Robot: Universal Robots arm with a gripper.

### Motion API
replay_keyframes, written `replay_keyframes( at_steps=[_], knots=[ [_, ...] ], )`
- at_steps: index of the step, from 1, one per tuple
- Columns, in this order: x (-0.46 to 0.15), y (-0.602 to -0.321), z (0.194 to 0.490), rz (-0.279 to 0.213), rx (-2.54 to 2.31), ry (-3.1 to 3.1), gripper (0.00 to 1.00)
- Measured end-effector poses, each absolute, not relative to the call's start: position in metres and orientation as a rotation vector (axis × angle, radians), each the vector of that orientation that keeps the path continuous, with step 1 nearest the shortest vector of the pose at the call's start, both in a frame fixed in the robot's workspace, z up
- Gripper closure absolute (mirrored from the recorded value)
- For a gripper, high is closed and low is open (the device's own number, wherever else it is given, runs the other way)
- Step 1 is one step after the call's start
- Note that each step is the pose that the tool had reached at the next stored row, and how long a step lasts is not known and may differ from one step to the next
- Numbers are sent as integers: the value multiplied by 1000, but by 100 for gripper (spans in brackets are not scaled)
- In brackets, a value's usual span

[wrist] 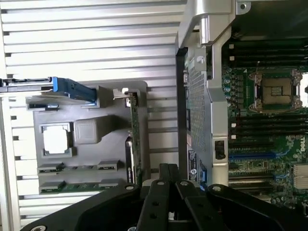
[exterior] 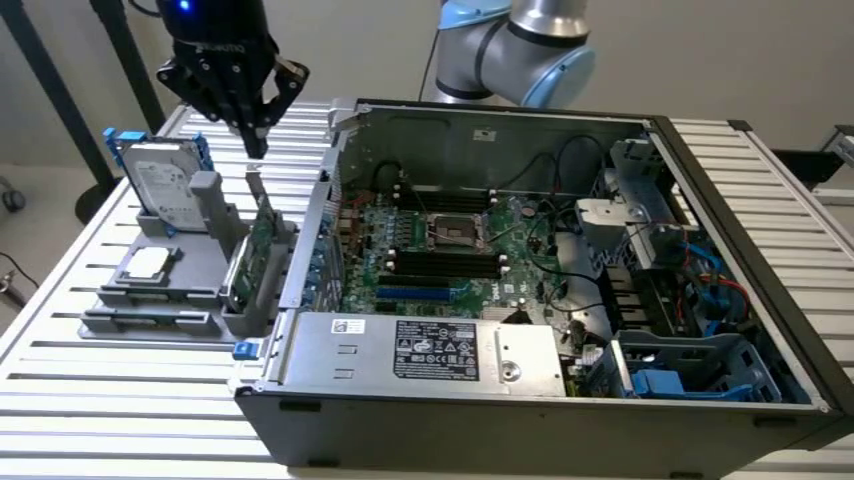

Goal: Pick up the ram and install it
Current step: 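Reach for the ram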

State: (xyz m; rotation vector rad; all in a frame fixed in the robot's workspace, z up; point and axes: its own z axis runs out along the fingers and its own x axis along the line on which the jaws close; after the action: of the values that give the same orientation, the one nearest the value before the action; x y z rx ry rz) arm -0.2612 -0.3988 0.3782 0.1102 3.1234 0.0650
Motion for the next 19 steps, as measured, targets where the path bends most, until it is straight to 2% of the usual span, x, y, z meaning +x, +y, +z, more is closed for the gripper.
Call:
replay_keyframes(
  at_steps=[19],
  knots=[
    [-348, -399, 362, 46, 110, 3130, 89]
  ],
)
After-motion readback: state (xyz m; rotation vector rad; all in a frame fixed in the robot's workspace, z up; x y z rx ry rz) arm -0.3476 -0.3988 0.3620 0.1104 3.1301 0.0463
